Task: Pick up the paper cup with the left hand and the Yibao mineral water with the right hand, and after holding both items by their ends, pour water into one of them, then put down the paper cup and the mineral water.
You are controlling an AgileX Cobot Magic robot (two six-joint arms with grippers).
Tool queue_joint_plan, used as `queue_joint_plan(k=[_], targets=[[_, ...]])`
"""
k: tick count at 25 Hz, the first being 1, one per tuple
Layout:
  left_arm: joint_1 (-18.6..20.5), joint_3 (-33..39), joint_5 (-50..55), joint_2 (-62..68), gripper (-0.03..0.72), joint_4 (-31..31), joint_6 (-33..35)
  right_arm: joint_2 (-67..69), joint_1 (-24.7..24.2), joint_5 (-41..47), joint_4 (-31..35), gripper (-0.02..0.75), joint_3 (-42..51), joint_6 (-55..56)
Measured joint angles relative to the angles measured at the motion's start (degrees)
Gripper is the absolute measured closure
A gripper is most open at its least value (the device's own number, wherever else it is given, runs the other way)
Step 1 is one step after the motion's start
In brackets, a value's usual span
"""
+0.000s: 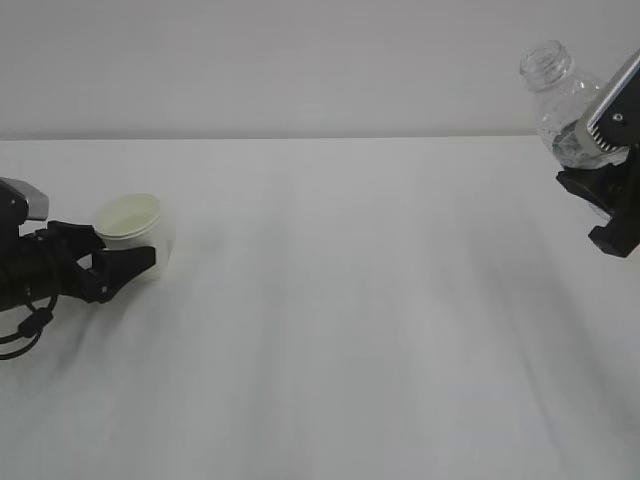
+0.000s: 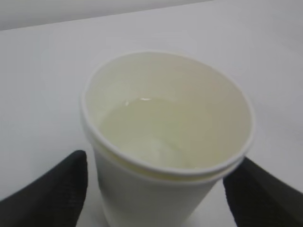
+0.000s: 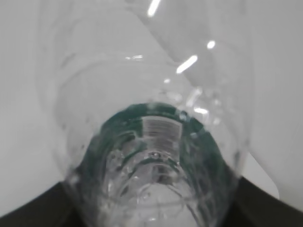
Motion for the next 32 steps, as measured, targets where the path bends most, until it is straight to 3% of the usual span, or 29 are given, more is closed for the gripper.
queue_joint_plan(k=[23,32], targets=[[0.15,3.91,0.0,-4.09,0.05,3.01,-3.12,0.0,0.0,0.0,0.0,0.311,0.0,0.0],[3.76,7.13,-0.09,-4.9,0.059,4.38,-3.18,0.0,0.0,0.0,0.13,0.311,0.0,0.0]])
